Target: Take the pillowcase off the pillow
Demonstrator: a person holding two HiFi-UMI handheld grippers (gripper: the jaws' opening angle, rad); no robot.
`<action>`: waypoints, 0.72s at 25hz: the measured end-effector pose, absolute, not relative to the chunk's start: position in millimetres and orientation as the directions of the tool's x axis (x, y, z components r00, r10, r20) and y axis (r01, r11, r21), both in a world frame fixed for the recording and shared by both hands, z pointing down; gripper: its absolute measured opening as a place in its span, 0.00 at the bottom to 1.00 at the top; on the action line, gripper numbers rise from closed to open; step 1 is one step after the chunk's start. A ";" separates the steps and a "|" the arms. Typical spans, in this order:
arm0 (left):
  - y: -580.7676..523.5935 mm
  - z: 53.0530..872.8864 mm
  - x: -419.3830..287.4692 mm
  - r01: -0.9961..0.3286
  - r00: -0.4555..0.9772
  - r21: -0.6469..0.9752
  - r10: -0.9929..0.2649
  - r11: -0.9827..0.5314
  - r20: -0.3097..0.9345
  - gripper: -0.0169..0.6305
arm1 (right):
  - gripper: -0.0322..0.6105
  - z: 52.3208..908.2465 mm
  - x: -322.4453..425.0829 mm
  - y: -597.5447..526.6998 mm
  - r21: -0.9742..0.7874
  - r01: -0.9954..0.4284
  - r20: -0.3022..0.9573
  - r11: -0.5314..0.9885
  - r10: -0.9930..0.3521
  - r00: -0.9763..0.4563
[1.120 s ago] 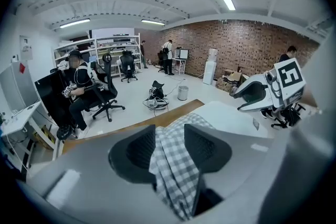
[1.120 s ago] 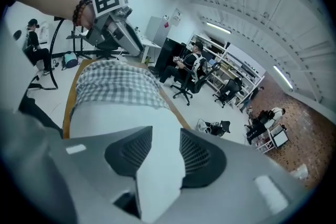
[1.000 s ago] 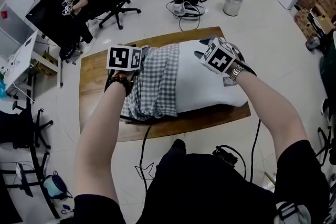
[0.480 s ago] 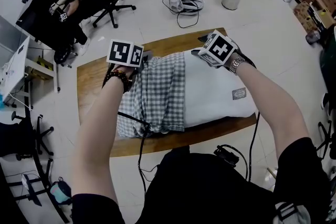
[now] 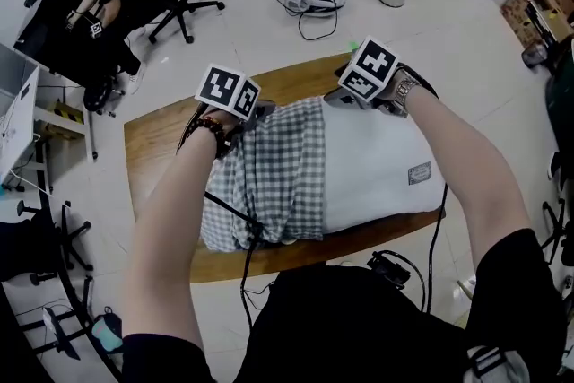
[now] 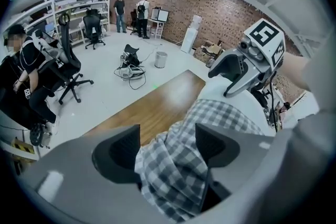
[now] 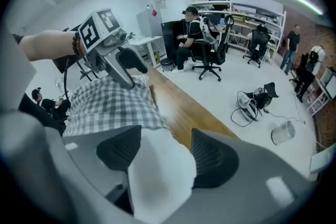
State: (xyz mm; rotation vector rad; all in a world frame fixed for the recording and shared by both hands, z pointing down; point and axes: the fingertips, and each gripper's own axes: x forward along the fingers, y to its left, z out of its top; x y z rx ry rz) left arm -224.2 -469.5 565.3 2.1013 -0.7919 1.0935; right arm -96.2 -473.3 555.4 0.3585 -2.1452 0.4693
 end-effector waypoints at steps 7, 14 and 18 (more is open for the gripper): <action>-469.8 602.5 -231.7 -0.716 0.461 0.330 -0.061 -0.616 0.885 0.54 | 0.59 592.0 -100.8 -486.7 -0.290 -0.414 0.861 0.863 0.047 -0.506; -466.7 612.7 -226.1 -0.696 0.477 0.388 0.015 -0.604 0.879 0.35 | 0.35 621.4 -101.2 -469.2 -0.438 -0.428 0.843 0.790 0.196 -0.501; -464.1 611.5 -222.1 -0.678 0.464 0.364 0.011 -0.638 0.886 0.13 | 0.09 619.6 -104.9 -464.1 -0.435 -0.433 0.843 0.789 0.189 -0.503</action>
